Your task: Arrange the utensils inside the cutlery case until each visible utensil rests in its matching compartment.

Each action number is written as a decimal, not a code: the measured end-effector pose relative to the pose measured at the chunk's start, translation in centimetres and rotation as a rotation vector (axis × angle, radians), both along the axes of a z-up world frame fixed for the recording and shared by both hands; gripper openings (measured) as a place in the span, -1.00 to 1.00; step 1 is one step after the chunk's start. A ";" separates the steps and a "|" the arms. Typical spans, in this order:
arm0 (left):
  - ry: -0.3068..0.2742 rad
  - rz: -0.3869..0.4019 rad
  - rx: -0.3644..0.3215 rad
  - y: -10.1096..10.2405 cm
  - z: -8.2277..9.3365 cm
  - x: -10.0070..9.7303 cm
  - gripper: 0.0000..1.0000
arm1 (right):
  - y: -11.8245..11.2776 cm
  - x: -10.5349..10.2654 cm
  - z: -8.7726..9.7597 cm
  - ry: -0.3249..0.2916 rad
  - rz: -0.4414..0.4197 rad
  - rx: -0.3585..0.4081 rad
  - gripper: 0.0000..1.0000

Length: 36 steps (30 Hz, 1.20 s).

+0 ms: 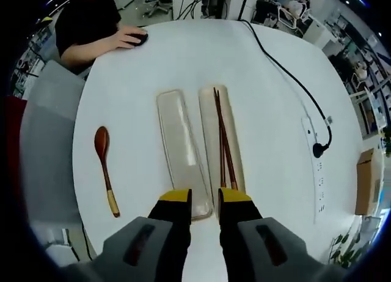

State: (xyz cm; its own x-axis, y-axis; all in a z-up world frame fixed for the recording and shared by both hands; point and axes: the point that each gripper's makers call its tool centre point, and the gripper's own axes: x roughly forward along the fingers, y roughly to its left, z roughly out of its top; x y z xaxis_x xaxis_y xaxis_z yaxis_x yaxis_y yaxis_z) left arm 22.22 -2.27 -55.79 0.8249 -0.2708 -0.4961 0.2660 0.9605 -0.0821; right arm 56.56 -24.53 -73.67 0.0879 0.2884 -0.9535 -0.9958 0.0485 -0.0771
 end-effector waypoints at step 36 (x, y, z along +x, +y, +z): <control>-0.067 0.104 0.024 1.6 1.2 -4.5 0.99 | 3.1 -12.9 -0.6 -0.013 0.268 -0.009 -0.57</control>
State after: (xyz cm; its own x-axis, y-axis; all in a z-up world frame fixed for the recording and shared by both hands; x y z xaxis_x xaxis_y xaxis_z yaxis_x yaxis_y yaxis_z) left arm 17.67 -0.69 -54.54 0.8797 -0.1706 -0.4439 0.1688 0.9847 -0.0438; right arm 43.64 -21.46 -74.26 0.0218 0.2947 -0.9553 -0.9719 -0.2177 -0.0894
